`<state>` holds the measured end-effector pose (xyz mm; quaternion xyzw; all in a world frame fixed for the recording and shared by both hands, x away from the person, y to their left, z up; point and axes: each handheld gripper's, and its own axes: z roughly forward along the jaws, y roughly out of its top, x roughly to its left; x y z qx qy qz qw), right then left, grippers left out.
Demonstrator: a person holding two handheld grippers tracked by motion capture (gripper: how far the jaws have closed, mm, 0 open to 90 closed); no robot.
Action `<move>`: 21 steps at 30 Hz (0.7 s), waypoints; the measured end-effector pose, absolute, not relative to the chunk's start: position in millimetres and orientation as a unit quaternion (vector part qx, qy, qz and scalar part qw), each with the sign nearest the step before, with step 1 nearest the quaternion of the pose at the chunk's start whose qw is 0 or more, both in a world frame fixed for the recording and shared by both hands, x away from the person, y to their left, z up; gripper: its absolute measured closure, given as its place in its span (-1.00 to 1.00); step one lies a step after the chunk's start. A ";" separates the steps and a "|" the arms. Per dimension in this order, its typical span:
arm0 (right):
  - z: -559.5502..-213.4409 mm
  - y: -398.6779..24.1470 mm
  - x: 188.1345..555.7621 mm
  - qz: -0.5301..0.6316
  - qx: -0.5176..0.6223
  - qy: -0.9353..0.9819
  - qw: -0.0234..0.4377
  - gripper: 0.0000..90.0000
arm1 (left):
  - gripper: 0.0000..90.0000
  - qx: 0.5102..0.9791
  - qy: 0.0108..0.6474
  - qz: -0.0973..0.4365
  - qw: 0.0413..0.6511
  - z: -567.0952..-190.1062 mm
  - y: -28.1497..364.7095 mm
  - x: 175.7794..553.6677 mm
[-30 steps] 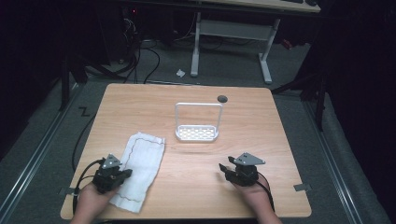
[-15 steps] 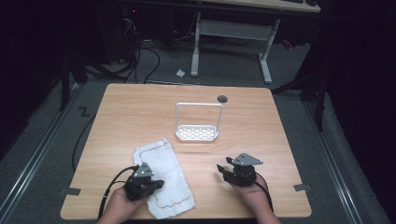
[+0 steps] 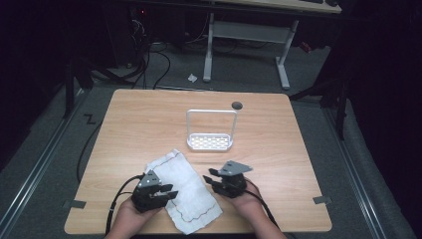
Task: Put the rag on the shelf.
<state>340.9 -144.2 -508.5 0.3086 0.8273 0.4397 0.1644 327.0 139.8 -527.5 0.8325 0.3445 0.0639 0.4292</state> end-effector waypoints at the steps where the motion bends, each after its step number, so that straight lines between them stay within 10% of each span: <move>1: -508.6 -135.4 343.5 0.432 0.303 0.833 0.165 0.64 | 0.36 0.828 0.353 0.067 0.431 -527.9 143.6 327.7; 6: -523.3 -99.3 364.6 0.367 0.296 0.871 0.137 1.00 | 0.31 0.820 0.364 0.068 0.437 -527.1 152.5 328.6; 21: -530.8 -162.9 295.7 0.380 0.328 0.855 0.129 0.95 | 0.29 0.826 0.347 0.059 0.440 -528.8 132.5 328.4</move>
